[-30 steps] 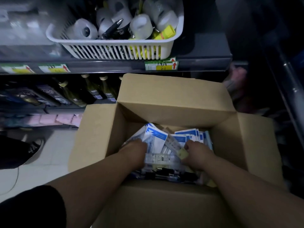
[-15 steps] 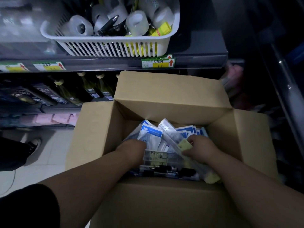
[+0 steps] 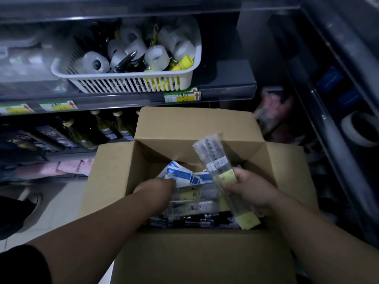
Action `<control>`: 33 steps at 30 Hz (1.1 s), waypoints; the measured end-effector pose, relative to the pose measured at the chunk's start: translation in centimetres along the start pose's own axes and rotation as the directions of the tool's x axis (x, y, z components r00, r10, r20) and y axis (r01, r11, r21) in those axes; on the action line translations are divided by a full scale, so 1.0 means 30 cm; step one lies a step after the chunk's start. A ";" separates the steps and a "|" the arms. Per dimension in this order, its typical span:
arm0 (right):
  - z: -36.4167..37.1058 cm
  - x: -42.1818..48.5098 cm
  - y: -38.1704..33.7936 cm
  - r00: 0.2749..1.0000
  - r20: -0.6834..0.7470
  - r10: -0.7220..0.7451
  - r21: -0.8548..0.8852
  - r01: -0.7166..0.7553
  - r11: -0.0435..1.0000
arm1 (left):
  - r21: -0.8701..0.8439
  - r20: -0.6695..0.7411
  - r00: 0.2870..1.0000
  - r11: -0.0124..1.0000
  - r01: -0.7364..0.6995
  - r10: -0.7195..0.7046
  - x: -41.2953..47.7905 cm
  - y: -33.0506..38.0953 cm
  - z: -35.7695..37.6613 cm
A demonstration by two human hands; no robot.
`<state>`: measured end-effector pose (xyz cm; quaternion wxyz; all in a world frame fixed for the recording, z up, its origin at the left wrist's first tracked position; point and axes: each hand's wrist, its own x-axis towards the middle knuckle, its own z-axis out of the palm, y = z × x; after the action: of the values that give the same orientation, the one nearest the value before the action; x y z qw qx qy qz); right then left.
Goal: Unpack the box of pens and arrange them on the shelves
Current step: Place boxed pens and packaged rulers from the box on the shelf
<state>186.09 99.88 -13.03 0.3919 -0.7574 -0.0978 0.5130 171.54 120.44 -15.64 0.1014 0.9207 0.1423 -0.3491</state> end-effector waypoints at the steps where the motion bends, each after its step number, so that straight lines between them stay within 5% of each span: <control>1: -0.001 -0.015 -0.005 0.999 -0.025 -0.028 0.069 0.029 0.997 | -0.035 -0.021 1.000 0.999 0.002 -0.003 -0.006 0.001 -0.012; 8: -0.036 -0.143 -0.119 0.929 -0.297 -0.219 0.438 0.337 0.834 | -0.425 -0.208 0.978 0.899 -0.107 0.018 -0.114 0.036 -0.213; 15: -0.138 -0.396 -0.204 0.874 -0.467 -0.136 0.567 0.414 0.712 | -0.714 -0.295 0.950 0.637 -0.290 0.103 -0.244 0.198 -0.408; 17: -0.195 -0.490 -0.193 0.830 -0.538 -0.146 0.428 0.418 0.802 | -0.731 -0.344 0.930 0.585 -0.352 0.129 -0.282 0.277 -0.457; 20: -0.299 -0.686 -0.159 0.753 -0.594 -0.282 0.101 0.418 0.903 | -0.589 -0.464 0.862 0.656 -0.472 0.203 -0.331 0.423 -0.519; 24: -0.446 -1.014 -0.079 0.689 -0.648 -0.324 -0.260 0.199 0.945 | -0.440 -0.560 0.766 0.669 -0.599 0.318 -0.417 0.673 -0.596; 30: -0.561 -1.418 0.135 0.702 -0.656 -0.276 -0.564 -0.213 0.798 | -0.327 -0.565 0.679 0.628 -0.706 0.469 -0.524 1.091 -0.642; 33: -0.565 -1.534 0.239 0.647 -0.671 -0.362 -0.666 -0.311 0.678 | -0.043 -0.476 0.602 0.667 -0.744 0.641 -0.594 1.339 -0.600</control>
<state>177.83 61.35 17.06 0.0646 -0.9875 -0.1327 0.0546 183.18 84.46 13.07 0.3051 0.9355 -0.1695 -0.0542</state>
